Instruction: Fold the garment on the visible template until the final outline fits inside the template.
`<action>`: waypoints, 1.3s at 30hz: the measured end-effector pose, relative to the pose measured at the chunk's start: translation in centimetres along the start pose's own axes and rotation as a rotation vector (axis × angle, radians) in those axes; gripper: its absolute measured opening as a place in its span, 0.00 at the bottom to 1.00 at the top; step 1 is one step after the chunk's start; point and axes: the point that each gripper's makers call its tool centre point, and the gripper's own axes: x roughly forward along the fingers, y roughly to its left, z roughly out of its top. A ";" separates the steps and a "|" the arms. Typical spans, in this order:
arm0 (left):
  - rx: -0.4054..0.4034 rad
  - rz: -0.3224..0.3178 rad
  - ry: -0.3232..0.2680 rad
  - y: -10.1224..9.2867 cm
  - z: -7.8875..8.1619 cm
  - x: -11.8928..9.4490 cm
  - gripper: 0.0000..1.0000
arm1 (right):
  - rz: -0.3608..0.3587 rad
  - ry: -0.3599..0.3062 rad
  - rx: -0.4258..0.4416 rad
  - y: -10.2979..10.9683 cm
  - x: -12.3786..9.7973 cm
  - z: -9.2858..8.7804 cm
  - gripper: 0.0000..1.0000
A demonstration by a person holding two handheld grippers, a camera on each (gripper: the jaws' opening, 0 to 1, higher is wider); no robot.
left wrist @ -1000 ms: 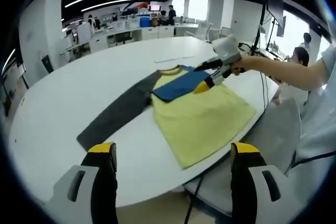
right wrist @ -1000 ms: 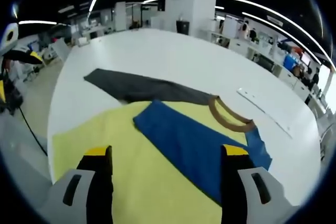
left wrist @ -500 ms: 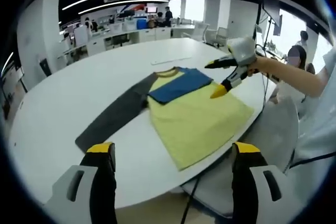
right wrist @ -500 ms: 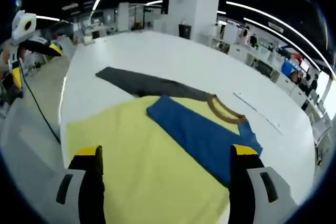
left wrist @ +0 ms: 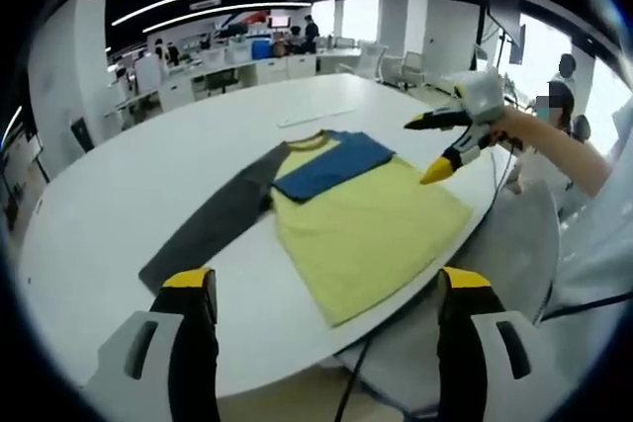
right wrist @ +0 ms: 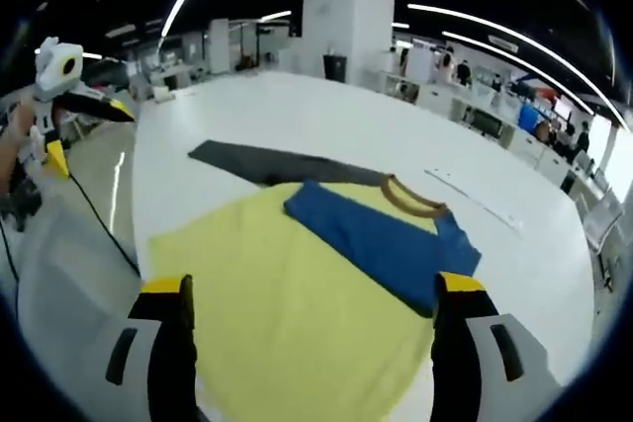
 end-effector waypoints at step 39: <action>0.021 0.006 0.017 -2.7 -0.5 -0.8 1.00 | -0.134 -0.076 0.032 4.7 -10.0 -1.5 1.00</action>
